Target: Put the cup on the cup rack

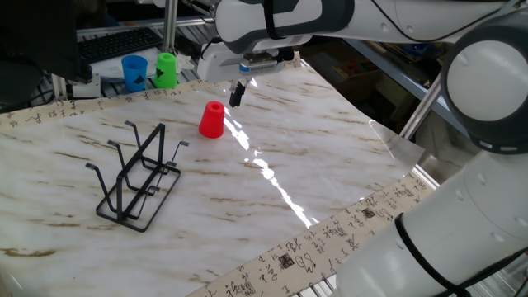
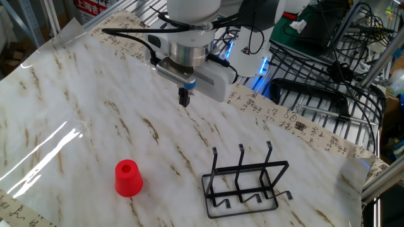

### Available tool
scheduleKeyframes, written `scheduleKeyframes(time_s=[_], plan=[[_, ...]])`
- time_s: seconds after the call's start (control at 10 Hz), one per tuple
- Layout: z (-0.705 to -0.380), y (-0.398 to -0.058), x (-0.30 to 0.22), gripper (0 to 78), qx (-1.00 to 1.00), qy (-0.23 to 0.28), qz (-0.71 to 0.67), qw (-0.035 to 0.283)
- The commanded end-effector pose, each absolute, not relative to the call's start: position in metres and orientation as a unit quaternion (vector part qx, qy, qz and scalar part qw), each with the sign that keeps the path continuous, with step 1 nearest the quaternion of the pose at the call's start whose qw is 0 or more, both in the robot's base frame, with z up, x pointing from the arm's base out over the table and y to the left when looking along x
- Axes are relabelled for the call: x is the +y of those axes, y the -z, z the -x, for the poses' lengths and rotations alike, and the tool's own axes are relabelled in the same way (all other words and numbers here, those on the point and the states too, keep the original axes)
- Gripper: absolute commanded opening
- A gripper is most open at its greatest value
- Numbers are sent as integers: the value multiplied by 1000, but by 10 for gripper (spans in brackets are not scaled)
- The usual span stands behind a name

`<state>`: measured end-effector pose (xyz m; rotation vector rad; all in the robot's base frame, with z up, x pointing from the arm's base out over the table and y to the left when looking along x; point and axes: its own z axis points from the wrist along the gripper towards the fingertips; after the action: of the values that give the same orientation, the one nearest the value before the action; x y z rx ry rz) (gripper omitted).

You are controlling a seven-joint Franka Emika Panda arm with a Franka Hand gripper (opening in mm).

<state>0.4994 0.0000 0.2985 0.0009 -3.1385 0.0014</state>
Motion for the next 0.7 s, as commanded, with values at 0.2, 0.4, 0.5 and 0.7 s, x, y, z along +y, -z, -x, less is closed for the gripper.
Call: scheduleKeyframes(time_s=[0.2,0.4,0.5,0.7], plan=[[-499,-299,0,0,-999,-5,19,-25],[-499,-299,0,0,-999,-28,14,-26],[-499,-299,0,0,-999,-27,16,-25],[-499,-299,0,0,-999,-20,27,-20]])
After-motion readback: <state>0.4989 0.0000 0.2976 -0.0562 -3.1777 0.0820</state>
